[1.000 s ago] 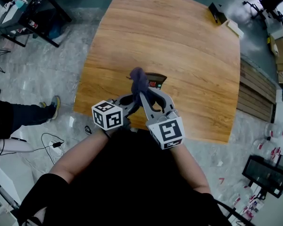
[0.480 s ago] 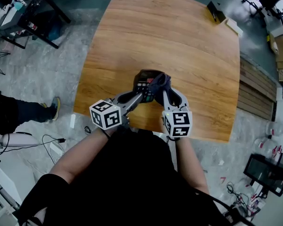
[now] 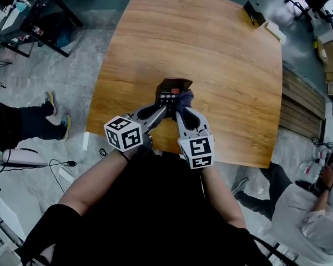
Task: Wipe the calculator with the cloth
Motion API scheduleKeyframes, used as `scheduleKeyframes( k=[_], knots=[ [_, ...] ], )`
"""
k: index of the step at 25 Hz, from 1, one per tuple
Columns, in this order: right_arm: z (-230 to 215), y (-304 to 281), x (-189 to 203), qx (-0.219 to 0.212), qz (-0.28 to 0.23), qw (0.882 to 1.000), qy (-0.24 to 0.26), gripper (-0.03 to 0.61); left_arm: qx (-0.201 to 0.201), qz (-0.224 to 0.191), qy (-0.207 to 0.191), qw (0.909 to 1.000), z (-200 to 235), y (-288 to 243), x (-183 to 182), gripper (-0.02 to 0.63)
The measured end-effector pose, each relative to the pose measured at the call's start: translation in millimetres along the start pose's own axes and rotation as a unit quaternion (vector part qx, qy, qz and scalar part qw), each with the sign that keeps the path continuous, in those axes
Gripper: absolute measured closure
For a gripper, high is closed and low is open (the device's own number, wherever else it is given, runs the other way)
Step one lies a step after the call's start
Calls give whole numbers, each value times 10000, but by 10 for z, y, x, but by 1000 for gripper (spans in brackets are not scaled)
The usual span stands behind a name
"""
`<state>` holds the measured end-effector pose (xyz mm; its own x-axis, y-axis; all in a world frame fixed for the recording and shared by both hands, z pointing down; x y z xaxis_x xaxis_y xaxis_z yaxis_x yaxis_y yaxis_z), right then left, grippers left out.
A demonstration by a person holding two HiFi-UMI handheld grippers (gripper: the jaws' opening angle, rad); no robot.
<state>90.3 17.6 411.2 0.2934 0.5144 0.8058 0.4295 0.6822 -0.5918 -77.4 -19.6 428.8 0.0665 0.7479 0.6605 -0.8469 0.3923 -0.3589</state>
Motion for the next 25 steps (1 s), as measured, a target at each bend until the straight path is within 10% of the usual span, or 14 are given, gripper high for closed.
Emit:
scheduleKeyframes(
  k=[9,17,25],
  knots=[
    [596,-124,122,-1196,122,9899,758,522,20,-353,198,9992,64,119,-258,543],
    [384,-167,262,-913,-551,9930,508,522,1037,-368,1113,9877,-234,174,-393,543],
    [77,-21,249,-513,-1474,9877,91,522,1163,-204,1900,9747,-248,186,-202,543]
  ],
)
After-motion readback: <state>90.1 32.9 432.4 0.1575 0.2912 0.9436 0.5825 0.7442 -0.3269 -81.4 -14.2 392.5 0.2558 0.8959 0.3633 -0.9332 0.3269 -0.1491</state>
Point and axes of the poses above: the fingertips, and each gripper's own axes: y backward along the fingers, z to its left, x out of its underside, the point moved 9 cm from there along y, backward along the fingers, and after that the axes turned 9 degrees about z, right-handed, at the moved point
